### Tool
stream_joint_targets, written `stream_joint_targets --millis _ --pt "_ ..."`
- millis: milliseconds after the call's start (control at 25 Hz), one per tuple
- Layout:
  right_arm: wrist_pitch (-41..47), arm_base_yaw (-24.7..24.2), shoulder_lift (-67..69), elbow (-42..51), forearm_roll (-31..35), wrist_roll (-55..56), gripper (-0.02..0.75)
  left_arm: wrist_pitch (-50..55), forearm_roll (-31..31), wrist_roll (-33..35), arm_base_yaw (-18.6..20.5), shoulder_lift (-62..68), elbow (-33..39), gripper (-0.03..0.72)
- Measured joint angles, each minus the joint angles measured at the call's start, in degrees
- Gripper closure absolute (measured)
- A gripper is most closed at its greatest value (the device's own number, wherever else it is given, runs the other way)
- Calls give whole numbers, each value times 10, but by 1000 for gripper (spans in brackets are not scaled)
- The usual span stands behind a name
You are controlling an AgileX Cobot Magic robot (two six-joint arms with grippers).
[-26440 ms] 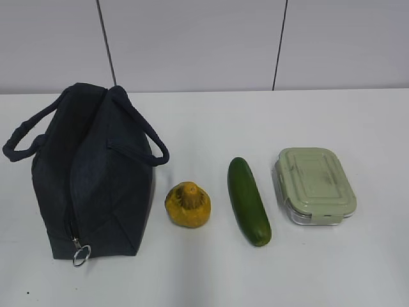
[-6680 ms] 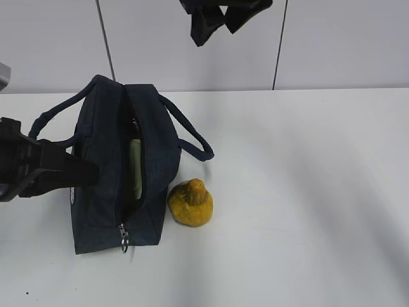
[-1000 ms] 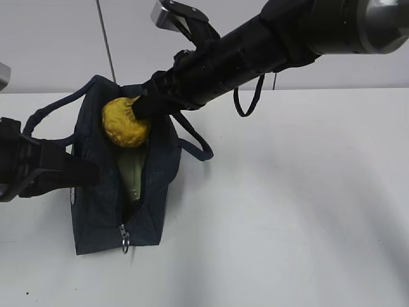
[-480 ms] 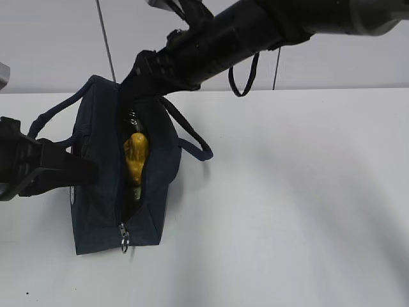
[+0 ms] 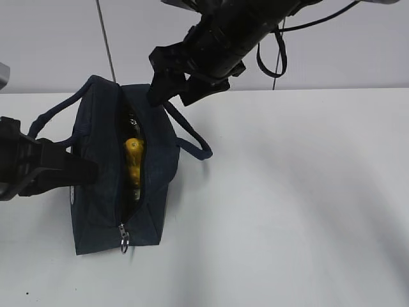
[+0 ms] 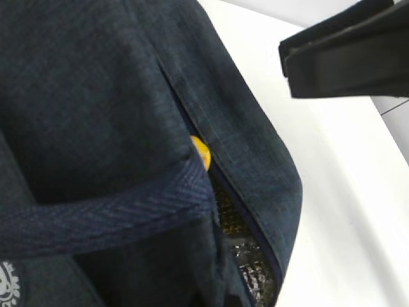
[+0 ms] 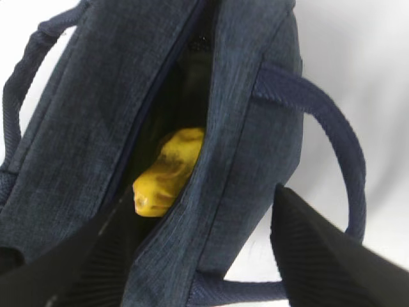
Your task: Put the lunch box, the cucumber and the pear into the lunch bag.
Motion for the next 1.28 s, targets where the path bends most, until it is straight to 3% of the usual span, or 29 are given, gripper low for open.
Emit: stream_joint_targets --millis 360,520,640,760,840,1080,1280 --pt "12 0 48 -3 0 19 230 0 0 0 0 0 0 704" --pt "13 0 68 -10 6 19 288 0 0 0 0 0 0 704" --pt "13 0 75 -13 9 19 402 0 -1 0 0 0 0 704" --pt "15 0 75 -20 9 19 629 -1 -2 0 0 0 0 704" --pt "19 0 75 -27 6 20 713 -5 -2 0 0 0 0 704" --pt "41 0 76 -67 -44 43 732 -13 -12 0 0 0 -2 704" --pt "81 0 59 -77 -174 104 732 -8 -19 0 0 12 -41 704"
